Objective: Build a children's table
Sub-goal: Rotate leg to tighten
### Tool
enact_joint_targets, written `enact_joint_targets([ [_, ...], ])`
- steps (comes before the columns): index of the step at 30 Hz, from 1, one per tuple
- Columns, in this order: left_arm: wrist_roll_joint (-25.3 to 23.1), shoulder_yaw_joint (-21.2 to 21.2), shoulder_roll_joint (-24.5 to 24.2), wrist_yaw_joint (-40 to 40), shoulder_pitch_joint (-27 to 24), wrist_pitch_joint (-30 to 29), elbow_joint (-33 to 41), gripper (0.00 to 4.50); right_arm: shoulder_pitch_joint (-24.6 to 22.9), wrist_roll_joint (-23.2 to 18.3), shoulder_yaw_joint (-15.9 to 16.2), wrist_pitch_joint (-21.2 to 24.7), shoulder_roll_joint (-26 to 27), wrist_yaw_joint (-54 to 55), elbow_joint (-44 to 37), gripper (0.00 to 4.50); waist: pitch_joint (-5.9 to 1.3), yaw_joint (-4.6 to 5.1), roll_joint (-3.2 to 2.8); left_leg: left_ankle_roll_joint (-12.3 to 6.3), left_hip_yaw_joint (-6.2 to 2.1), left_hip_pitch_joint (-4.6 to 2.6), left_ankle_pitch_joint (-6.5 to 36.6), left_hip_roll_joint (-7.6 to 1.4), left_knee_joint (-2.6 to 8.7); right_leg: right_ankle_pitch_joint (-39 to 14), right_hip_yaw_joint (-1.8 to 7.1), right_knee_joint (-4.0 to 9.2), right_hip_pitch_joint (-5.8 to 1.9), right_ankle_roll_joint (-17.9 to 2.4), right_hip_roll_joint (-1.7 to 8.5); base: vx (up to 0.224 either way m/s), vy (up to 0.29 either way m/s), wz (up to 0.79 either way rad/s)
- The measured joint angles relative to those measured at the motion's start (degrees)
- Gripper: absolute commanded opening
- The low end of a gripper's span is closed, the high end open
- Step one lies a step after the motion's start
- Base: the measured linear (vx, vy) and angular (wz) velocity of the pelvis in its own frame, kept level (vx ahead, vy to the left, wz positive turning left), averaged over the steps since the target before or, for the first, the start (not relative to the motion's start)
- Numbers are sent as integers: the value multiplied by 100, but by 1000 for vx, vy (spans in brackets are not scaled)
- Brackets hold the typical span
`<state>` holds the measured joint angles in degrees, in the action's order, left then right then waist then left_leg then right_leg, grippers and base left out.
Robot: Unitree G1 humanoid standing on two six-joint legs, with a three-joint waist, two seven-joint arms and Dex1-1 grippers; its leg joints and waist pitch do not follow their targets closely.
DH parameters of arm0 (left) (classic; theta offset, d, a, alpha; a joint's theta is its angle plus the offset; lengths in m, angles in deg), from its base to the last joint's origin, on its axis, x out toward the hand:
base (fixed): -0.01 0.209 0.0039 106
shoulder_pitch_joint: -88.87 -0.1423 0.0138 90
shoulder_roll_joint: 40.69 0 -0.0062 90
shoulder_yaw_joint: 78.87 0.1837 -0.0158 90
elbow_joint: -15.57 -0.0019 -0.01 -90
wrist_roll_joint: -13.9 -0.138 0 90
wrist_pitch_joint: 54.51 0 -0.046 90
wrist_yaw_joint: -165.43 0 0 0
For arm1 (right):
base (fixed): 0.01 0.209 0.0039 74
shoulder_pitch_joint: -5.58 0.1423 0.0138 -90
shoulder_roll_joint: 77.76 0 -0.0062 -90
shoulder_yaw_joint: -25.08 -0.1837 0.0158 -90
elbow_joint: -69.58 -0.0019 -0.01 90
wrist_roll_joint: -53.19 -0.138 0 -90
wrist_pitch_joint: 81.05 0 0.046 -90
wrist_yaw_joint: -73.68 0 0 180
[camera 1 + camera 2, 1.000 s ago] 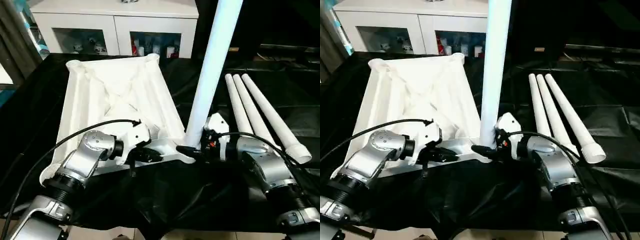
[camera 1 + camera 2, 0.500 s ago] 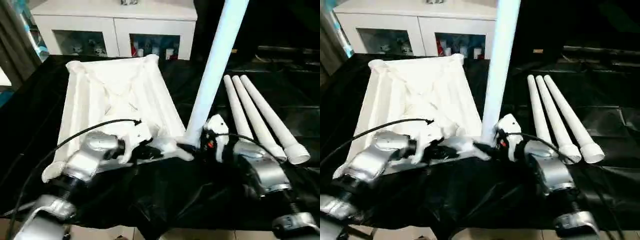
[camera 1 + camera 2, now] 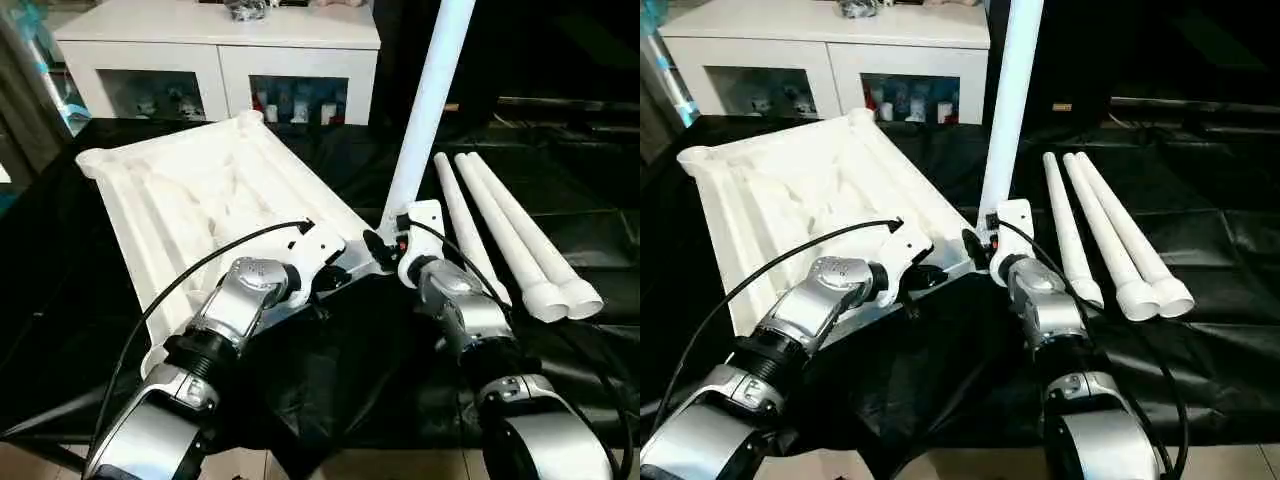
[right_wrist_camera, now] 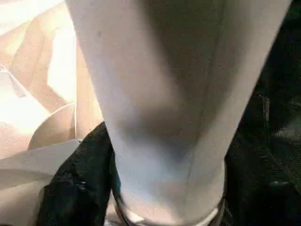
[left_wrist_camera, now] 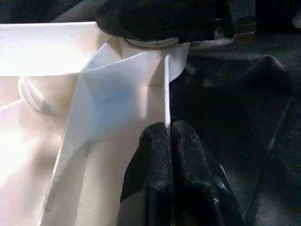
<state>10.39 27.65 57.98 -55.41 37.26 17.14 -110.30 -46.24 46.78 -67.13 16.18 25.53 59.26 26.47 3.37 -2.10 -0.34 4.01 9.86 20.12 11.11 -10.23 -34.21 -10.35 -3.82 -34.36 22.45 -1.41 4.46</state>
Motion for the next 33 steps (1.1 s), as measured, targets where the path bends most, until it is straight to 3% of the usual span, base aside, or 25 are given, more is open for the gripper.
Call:
enact_joint_targets([
  [2,-10,-1,2,-12,6,13,0,0,13,-2,-12,-20,9,-7,8,375,-1,1,-1,0,0,1,0,0,0,12,0,0,0,-20,0,0,0,0],
  [8,22,26,-373,-611,-136,370,207,0,14,-21,78,-137,-204,-988,57,375,3,21,-9,1,1,45,1,-4,20,15,-8,-1,50,-24,-1,0,0,0],
  [13,198,94,-908,-1501,-403,603,658,0,-574,-168,546,21,-832,-2543,-851,375,9,-44,-23,-29,1,84,-16,-16,34,7,-26,3,80,-12,-4,0,0,0],
  [20,382,142,-1175,-2168,-527,639,848,0,-955,-256,918,249,-1497,-3787,-1597,375,10,-145,-25,-20,5,86,-11,-15,23,9,-19,3,81,-15,-3,0,0,0],
  [30,552,177,-1391,-2703,-640,618,995,0,-1251,-461,965,383,-1837,-4490,-2198,284,11,-222,-27,-1,5,87,1,-17,23,8,-20,1,80,-14,-3,0,0,0],
  [33,552,180,-1393,-2704,-641,618,995,0,-1272,-471,964,385,-1836,-4489,-2209,279,11,-240,-27,-1,5,86,1,-17,20,9,-19,-2,80,-14,-3,0,0,0],
])
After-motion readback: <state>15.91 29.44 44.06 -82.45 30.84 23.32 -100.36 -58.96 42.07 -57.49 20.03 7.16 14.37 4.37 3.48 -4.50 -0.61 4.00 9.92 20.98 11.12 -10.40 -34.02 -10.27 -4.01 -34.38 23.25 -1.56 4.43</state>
